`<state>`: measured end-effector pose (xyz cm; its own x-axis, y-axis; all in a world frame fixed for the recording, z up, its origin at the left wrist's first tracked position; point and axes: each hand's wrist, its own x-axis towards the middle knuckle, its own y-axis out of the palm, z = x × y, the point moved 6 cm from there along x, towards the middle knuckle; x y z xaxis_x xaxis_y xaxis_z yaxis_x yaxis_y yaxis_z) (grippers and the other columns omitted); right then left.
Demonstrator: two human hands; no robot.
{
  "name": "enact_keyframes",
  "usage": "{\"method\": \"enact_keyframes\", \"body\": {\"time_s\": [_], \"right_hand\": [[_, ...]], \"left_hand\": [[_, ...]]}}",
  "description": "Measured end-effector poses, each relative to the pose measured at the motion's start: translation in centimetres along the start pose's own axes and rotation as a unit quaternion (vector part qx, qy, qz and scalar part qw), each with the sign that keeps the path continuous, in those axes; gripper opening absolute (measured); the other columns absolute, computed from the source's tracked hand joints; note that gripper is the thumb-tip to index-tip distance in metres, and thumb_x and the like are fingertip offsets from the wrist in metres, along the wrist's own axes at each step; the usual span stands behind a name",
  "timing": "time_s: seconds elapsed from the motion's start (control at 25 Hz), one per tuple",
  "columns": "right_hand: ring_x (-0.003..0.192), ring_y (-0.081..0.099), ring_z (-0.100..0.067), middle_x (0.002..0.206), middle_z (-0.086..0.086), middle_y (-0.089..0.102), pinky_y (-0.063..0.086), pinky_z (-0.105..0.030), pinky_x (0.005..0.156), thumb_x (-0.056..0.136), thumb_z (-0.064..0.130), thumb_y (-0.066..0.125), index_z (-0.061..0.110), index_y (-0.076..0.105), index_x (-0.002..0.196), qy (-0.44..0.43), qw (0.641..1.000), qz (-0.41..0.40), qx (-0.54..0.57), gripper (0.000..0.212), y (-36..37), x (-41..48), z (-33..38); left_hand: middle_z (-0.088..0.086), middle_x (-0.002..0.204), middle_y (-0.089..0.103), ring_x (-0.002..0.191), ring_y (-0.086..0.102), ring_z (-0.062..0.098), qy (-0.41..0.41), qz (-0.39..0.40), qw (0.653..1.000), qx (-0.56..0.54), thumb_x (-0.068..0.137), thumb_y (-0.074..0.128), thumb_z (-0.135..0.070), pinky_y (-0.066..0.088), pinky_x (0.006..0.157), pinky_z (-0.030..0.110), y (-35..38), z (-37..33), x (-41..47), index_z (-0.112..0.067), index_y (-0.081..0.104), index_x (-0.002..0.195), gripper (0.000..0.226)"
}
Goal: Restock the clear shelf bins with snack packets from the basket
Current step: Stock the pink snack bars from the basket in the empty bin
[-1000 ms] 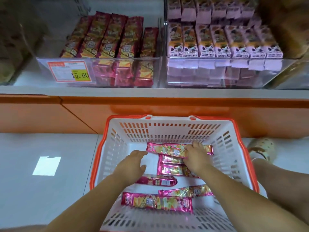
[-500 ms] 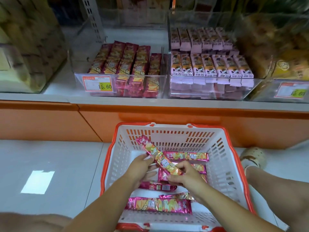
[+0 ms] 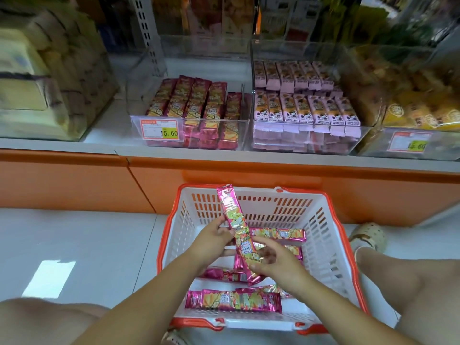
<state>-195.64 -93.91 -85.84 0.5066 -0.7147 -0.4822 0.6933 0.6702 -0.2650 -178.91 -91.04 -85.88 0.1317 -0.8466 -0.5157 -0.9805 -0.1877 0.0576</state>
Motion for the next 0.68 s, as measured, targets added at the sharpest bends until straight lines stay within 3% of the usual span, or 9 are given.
{"method": "enact_keyframes", "body": {"time_s": [0.2, 0.4, 0.56, 0.68], "right_hand": [[0.085, 0.054, -0.014, 0.109, -0.005, 0.056, 0.054, -0.033, 0.080, 0.080, 0.011, 0.076, 0.052, 0.053, 0.115, -0.011, 1.000, -0.009, 0.010, 0.058, 0.0, -0.2, 0.6], [0.088, 0.067, -0.013, 0.100, 0.000, 0.066, 0.056, -0.034, 0.084, 0.086, 0.023, 0.071, 0.036, 0.057, 0.125, -0.029, 0.998, -0.036, 0.039, 0.044, -0.7, -0.5, 3.4], [0.076, 0.068, -0.010, 0.093, 0.002, 0.069, 0.055, -0.024, 0.063, 0.082, 0.019, 0.075, 0.039, 0.061, 0.116, -0.081, 0.992, -0.077, 0.064, 0.042, -2.4, -0.9, 10.1], [0.074, 0.068, -0.013, 0.089, 0.000, 0.071, 0.052, -0.024, 0.058, 0.082, 0.015, 0.074, 0.039, 0.061, 0.118, -0.148, 0.983, -0.092, 0.053, 0.046, -4.0, -1.8, 17.2]], "left_hand": [[0.007, 0.116, 0.067, 0.105, 0.067, 0.017, 0.028, 0.021, 0.999, 0.012, 0.100, 0.050, -0.018, 0.058, 0.082, 0.034, -0.1, -1.4, -0.7, -0.029, 0.052, 0.126, 0.028], [0.004, 0.116, 0.068, 0.101, 0.068, 0.017, 0.038, 0.041, 0.998, 0.035, 0.100, 0.049, -0.016, 0.059, 0.080, 0.033, -0.1, -3.5, -1.9, -0.022, 0.050, 0.130, 0.031], [0.000, 0.114, 0.069, 0.100, 0.069, 0.016, 0.088, 0.087, 0.991, 0.057, 0.099, 0.049, -0.015, 0.058, 0.082, 0.035, -0.3, -9.7, -3.9, -0.029, 0.051, 0.128, 0.032], [0.001, 0.109, 0.071, 0.097, 0.069, 0.016, 0.166, 0.067, 0.980, 0.083, 0.097, 0.053, -0.015, 0.057, 0.075, 0.030, -2.2, -16.7, -5.5, -0.033, 0.052, 0.123, 0.031]]}}
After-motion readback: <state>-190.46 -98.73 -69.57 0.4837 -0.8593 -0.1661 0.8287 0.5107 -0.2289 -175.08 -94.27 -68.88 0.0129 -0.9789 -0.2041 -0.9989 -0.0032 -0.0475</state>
